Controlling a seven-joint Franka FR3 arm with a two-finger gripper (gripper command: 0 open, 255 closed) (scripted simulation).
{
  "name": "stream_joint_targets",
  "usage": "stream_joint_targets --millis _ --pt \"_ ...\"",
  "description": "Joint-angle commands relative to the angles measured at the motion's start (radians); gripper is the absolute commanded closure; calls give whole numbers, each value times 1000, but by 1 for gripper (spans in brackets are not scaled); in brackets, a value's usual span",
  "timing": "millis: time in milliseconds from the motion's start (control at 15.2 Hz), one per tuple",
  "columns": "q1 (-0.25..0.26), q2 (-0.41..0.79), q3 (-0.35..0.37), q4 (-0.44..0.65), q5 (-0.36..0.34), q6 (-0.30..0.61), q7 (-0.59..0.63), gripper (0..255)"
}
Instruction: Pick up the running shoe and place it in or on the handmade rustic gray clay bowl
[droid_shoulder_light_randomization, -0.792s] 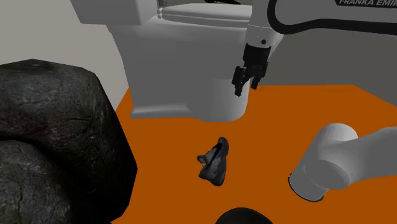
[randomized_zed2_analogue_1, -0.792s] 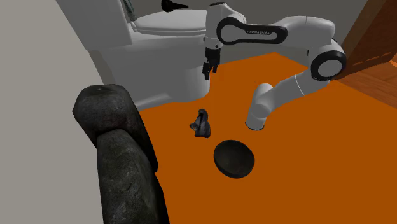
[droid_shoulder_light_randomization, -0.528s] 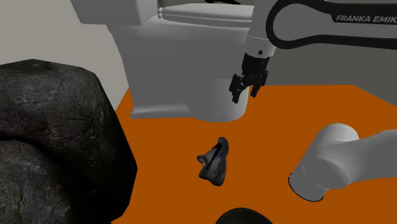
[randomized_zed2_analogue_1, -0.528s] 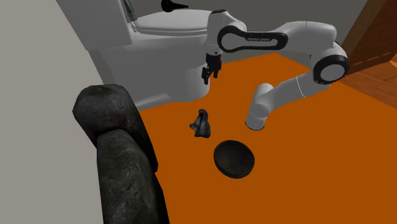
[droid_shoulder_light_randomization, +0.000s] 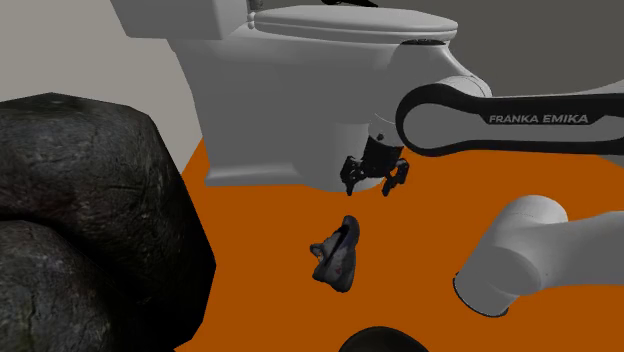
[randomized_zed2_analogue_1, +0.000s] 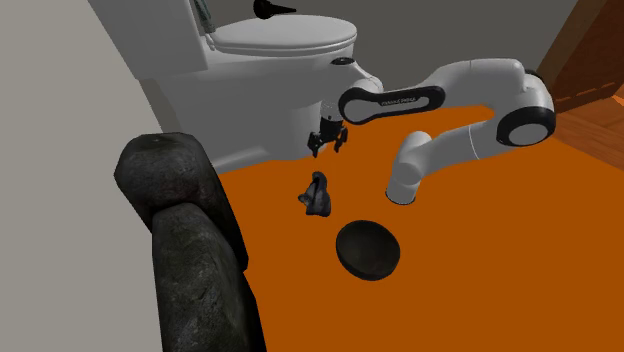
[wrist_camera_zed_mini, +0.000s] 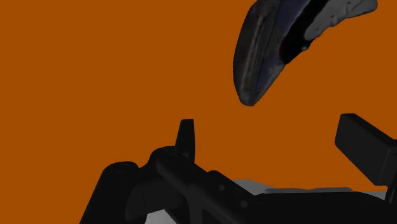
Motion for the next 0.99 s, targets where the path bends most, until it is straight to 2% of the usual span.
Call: stream_joint_targets --millis 0,198,660,924 --pt "-9 2 67 -57 57 85 123 0" --pt "-24 43 165 -110 131 207 278 0" --pt "-23 128 206 -161 165 342 272 0" --pt "-23 136 210 -164 168 353 271 0"
